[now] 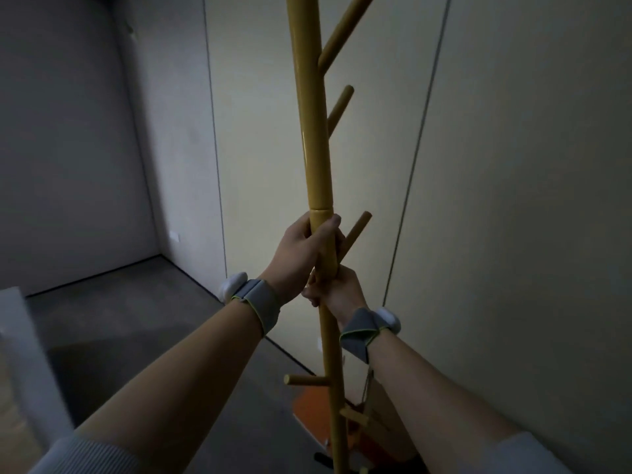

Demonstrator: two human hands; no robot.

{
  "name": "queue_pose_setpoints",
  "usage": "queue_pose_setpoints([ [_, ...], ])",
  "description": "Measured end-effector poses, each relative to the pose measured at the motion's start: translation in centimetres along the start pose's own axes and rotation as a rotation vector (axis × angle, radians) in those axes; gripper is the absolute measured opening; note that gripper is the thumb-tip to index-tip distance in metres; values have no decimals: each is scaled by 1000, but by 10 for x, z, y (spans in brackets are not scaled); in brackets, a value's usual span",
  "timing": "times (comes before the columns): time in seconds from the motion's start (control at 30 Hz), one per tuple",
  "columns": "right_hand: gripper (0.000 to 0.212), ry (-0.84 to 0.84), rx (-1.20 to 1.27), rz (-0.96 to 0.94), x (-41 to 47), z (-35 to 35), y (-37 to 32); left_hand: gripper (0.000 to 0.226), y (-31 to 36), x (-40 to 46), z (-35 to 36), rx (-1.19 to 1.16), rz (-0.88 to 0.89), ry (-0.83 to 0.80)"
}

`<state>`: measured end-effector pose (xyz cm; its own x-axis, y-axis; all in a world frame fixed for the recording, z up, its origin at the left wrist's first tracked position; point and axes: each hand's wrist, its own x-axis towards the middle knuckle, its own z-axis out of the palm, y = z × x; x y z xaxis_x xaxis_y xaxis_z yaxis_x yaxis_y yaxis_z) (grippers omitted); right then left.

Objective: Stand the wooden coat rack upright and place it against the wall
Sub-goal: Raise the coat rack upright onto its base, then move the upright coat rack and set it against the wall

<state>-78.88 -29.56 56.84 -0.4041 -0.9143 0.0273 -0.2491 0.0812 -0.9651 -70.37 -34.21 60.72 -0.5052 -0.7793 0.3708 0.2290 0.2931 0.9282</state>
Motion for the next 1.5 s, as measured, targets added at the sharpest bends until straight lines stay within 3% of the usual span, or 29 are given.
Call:
queue_pose_setpoints([
  [0.3, 14, -121, 56, 45, 141, 71, -26, 46, -19, 108, -89, -9, -22, 102],
  [0.57, 27, -265, 128, 3, 274, 112, -34, 44, -68, 218, -142, 140, -21, 214],
  [0.97, 18, -463, 161, -33, 478, 198, -37, 33, -125, 363, -245, 118, -77, 461],
  [1.2, 19, -603, 192, -68, 571, 294, -47, 22, -157, 418, -351, 76, -64, 600],
  [1.5, 20, -585, 17, -146, 696, 430, -75, 32, -193, 502, -517, 106, -78, 613],
])
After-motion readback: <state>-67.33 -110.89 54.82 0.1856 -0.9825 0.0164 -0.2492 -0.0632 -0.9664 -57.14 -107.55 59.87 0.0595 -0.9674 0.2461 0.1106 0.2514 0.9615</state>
